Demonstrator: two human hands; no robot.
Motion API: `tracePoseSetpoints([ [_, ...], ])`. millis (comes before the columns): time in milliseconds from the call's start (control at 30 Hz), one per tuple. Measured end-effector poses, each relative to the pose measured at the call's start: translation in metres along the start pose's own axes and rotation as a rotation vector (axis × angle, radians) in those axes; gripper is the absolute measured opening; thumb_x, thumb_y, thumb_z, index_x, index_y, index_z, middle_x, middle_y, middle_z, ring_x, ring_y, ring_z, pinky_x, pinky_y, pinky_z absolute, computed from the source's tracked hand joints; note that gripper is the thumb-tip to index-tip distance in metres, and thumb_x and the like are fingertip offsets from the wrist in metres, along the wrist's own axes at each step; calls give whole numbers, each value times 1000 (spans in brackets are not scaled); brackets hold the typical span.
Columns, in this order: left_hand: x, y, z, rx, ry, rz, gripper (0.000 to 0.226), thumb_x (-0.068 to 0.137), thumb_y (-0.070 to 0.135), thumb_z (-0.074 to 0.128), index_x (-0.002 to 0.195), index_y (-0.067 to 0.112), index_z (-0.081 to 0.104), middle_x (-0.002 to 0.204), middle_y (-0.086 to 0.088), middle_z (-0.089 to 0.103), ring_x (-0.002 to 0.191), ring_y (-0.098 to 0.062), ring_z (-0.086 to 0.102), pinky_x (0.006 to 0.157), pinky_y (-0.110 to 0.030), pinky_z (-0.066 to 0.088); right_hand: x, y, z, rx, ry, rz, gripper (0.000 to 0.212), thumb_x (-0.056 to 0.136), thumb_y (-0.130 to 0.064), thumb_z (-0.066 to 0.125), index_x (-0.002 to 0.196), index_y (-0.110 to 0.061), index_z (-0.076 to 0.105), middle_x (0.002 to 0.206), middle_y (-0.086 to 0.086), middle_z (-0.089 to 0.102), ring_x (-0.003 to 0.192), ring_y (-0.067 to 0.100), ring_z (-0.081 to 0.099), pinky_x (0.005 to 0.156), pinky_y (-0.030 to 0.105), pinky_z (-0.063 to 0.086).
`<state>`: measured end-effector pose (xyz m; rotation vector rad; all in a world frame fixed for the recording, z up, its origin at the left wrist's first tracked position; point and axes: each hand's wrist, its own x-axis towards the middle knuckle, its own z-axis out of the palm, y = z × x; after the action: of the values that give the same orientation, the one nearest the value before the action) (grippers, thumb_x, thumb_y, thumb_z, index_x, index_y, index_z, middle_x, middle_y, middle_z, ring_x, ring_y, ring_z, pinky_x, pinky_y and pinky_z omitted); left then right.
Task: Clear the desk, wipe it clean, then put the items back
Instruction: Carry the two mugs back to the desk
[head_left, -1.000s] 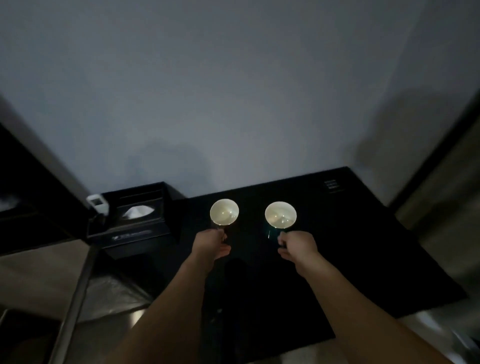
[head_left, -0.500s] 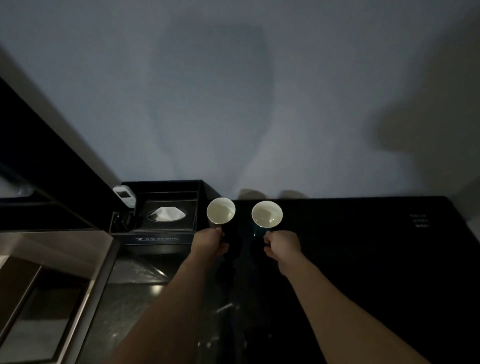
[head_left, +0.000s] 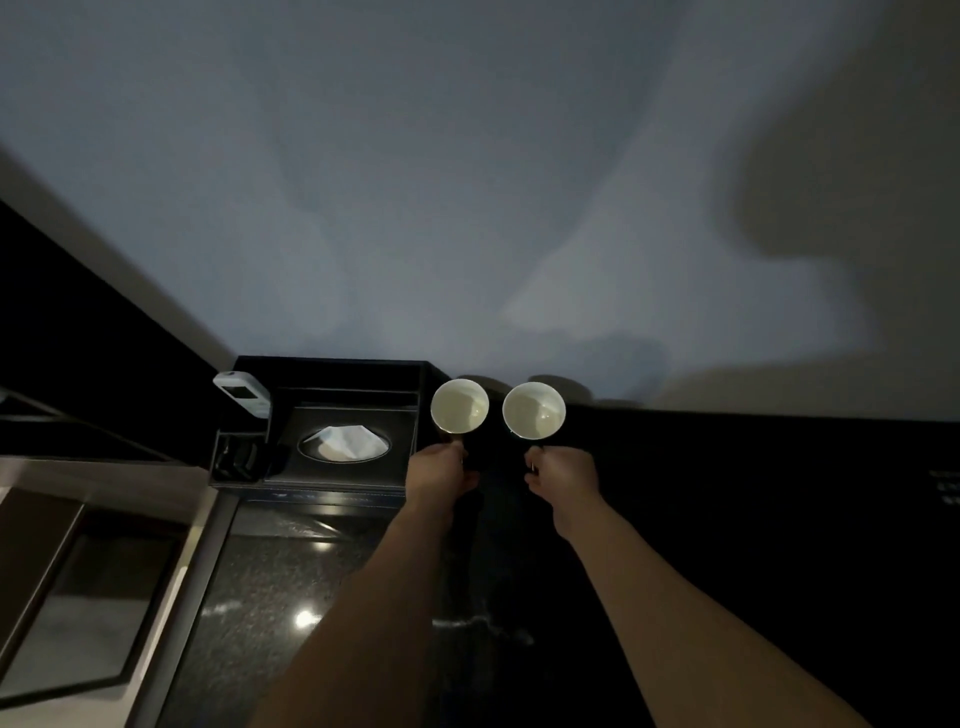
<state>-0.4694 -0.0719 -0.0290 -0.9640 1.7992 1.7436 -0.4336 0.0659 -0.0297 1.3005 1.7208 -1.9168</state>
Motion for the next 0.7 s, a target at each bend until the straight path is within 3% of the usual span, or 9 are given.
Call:
tracePoseSetpoints([
  [167,13,-6,11,16,70,9,21,93,18,55,74,15,62,76,-9,64,72,-28,64,82,-44,58,16,1,14,-11,10,-31,19,90,-8,58,91,9,65,80,12,57,75,24,53,82,48,54],
  [300,34,-28,11,154,147,75,25,80,41,51,72,20,63,79,-7,69,79,-32,68,82,-48,57,22,6,19,4,14,-6,19,87,-8,60,70,-5,66,75,12,58,75,24,54,72,35,47],
  [467,19,-27,12,218,141,154,25,92,37,50,76,22,60,79,-4,68,80,-29,68,81,-47,56,23,9,21,25,-18,-23,19,90,-8,57,72,-6,62,78,13,56,73,24,51,71,35,44],
  [600,26,-30,9,263,114,157,28,89,44,48,77,21,58,84,-8,68,83,-33,67,82,-50,56,21,10,19,-66,-45,-84,25,95,-16,56,79,1,62,75,12,57,74,26,56,86,52,53],
  [700,7,-21,5,320,107,179,32,90,46,46,96,19,61,95,-9,67,91,-33,66,86,-48,54,10,11,12,-235,-48,-184,30,88,-36,59,73,-10,63,78,14,64,77,31,63,84,56,52],
])
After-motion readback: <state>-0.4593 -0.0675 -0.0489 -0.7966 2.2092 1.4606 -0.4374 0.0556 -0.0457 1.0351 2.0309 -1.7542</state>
